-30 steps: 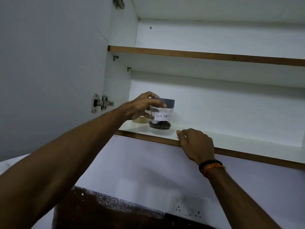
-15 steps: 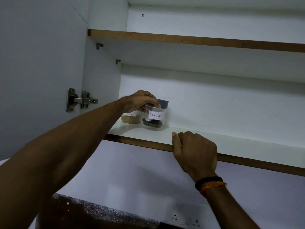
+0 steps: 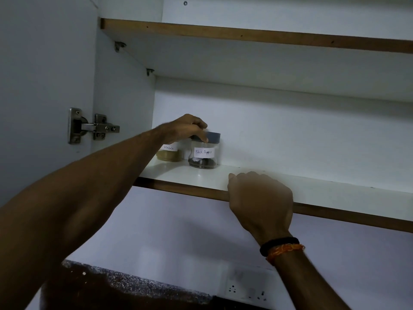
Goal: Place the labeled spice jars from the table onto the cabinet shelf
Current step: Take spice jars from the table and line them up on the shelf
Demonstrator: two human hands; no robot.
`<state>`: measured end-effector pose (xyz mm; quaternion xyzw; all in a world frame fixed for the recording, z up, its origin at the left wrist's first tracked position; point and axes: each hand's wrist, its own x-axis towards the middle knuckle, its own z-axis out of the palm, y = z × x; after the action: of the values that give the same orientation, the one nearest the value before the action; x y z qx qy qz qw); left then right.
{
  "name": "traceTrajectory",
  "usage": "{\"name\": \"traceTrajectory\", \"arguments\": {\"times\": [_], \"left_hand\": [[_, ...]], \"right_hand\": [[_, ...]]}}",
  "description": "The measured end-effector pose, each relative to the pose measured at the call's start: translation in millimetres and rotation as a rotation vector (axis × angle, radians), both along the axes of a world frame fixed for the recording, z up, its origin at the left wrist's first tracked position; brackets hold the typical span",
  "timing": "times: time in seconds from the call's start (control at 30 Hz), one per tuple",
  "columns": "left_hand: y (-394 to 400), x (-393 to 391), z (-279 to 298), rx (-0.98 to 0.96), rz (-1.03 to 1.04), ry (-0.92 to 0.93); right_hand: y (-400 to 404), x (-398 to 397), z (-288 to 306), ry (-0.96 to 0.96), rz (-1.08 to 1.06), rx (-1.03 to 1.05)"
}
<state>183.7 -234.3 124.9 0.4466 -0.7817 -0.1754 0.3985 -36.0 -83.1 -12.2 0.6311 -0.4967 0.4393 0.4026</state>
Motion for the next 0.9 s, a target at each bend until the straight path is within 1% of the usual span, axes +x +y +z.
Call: {"name": "traceTrajectory", "arguments": {"times": [0.23,0.47,0.63,0.9], "left_hand": [[-3.7,-3.0,17.9,-0.063,0.024,-0.216],[-17.0,-3.4,25.3,-0.089,0.067,-0.357],[-26.2,1.0,29.7,-0.095,0.090,-0.413],[-31.9,-0.4,30.5,-0.086,0.080,-0.399]], "right_hand": [[1.9,1.4,0.3,-0.009,-0.017,-0.005],[-0.4,1.1,0.0,-0.013,0.001,-0.027],[-1.1,1.5,-0.5,-0.014,-0.010,-0.044],[-4.1,0.0,-1.9,-0.022,-0.014,-0.057]]}}
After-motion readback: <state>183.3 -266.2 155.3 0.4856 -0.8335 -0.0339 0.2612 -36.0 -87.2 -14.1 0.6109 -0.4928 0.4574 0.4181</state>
